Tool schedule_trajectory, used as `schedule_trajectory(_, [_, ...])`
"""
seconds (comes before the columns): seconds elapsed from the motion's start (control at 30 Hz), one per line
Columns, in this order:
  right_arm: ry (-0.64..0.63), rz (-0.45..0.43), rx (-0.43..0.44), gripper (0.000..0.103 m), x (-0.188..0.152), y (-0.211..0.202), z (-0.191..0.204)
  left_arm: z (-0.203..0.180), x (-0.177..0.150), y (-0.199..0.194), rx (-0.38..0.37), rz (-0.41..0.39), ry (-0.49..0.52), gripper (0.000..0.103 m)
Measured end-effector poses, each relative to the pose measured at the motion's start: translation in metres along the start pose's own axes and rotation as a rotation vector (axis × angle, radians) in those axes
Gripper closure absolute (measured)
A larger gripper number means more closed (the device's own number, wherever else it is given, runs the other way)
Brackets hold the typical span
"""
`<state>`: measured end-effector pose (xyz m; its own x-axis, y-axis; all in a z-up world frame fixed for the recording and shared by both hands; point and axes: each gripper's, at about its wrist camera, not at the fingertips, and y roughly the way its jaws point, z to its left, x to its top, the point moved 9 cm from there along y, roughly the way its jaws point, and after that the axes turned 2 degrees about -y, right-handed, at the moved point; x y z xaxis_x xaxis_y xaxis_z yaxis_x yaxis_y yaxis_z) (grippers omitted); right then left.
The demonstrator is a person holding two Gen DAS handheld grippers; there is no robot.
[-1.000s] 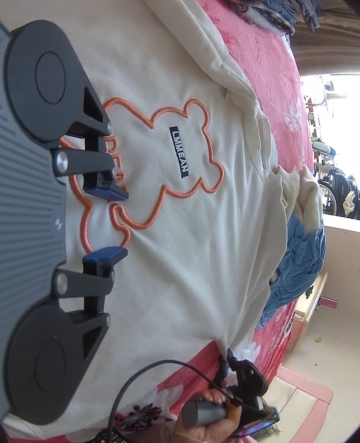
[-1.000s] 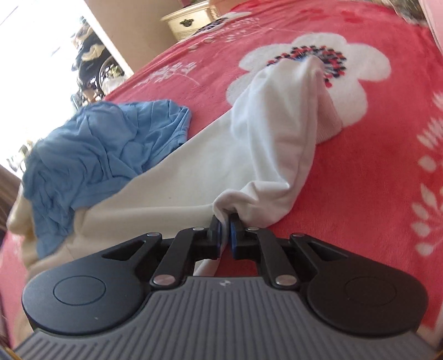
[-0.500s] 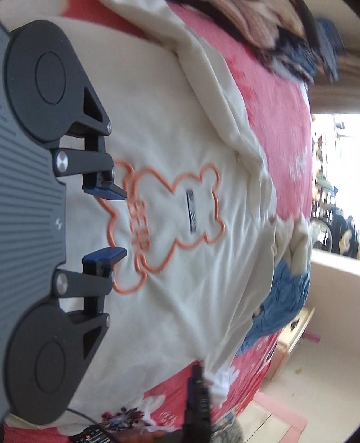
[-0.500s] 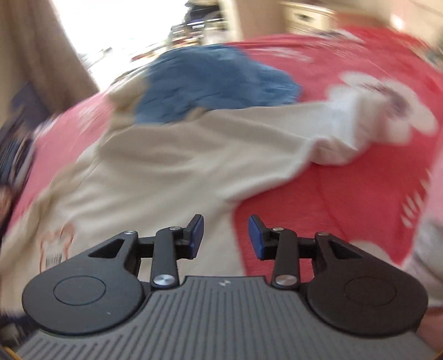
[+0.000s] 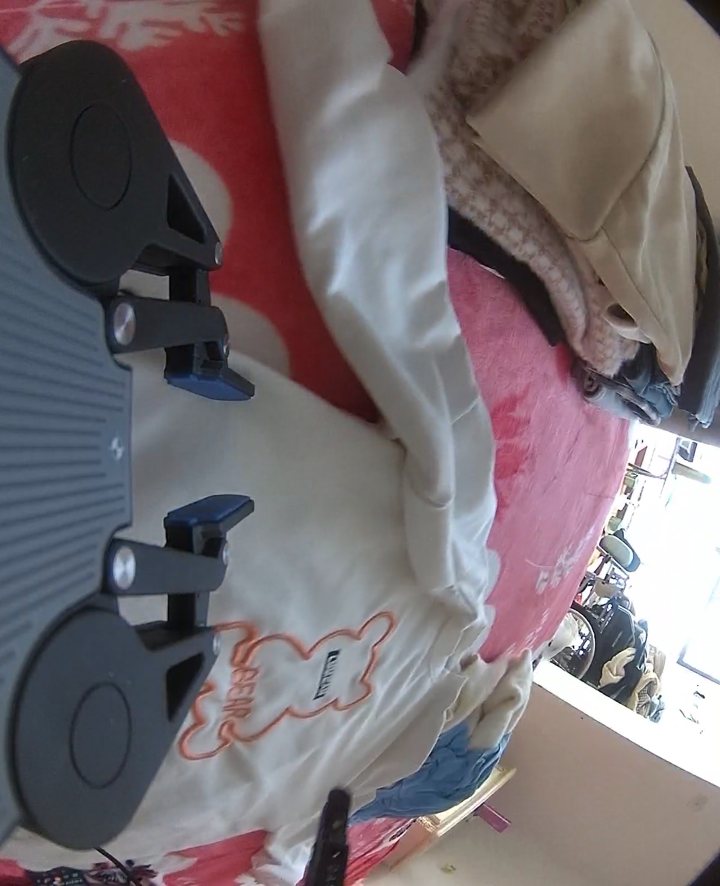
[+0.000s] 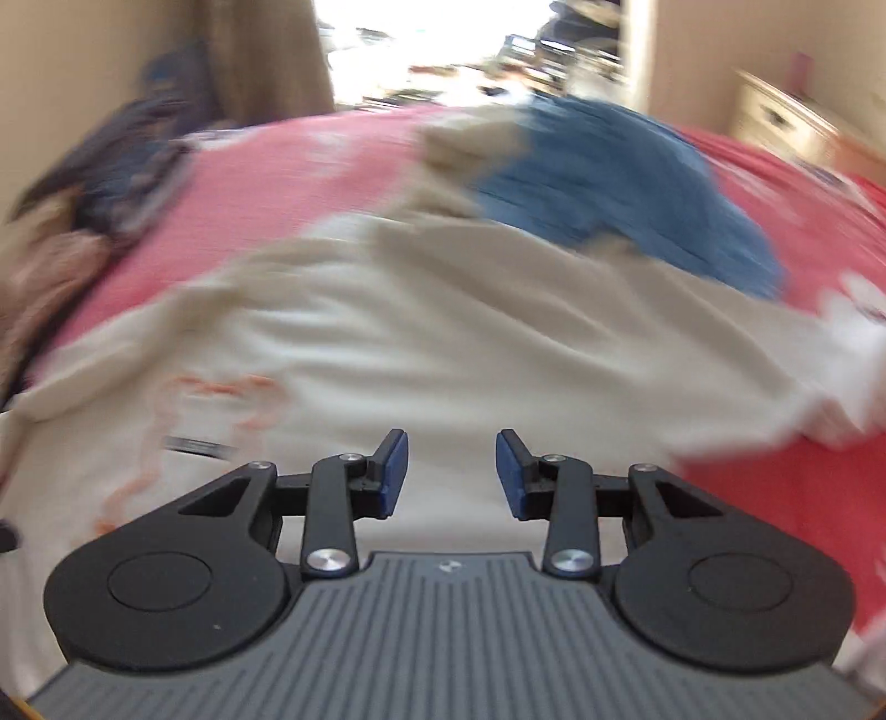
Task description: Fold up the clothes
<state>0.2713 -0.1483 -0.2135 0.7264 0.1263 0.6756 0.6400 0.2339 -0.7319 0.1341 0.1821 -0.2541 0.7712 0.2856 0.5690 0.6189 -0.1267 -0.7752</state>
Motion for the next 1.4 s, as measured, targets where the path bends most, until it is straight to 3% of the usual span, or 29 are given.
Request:
schedule_trajectory(0.13, [-0.083,0.012,0.139,0.070,0.019,0.053,0.073,-0.015,0.030,0.019,-0.006,-0.073,0.082,0.064])
schedule_trajectory(0.27, [-0.124,0.066,0.170,0.070,0.031,0.113,0.118,-0.020,0.057,0.049,0.020,-0.096,0.132,0.066])
schedule_trajectory(0.33, [-0.153,0.048,0.159,0.070,0.045,0.133,0.138,-0.015,0.072,0.057,0.028,-0.122,0.122,0.066])
schedule_trajectory(0.5, [-0.102,-0.019,0.227,0.070,0.105,0.172,0.166,0.009,0.102,0.066,0.067,-0.183,0.048,0.063])
schedule_trajectory(0.63, [0.033,0.001,0.270,0.069,0.136,0.214,0.163,0.033,0.110,0.083,0.127,-0.160,0.004,0.063])
schedule_trajectory(0.8, [0.270,-0.125,0.372,0.069,0.166,0.181,0.128,0.046,0.111,0.080,0.154,-0.201,-0.019,0.061])
schedule_trajectory(0.9, [0.166,-0.107,0.411,0.069,0.155,0.143,0.127,0.051,0.112,0.077,0.182,-0.222,-0.024,0.061])
schedule_trajectory(1.0, [-0.026,-0.018,0.428,0.070,0.126,0.128,0.144,0.055,0.115,0.075,0.204,-0.236,-0.013,0.060])
schedule_trajectory(1.1, [-0.139,0.038,0.347,0.070,0.109,0.147,0.150,0.053,0.115,0.072,0.218,-0.242,0.007,0.060])
schedule_trajectory(1.27, [0.148,0.032,0.355,0.068,0.138,0.179,0.120,0.049,0.105,0.058,0.244,-0.246,0.012,0.060])
schedule_trajectory(1.4, [0.090,0.119,0.343,0.061,0.153,0.205,0.121,0.051,0.089,0.044,0.258,-0.243,-0.047,0.060])
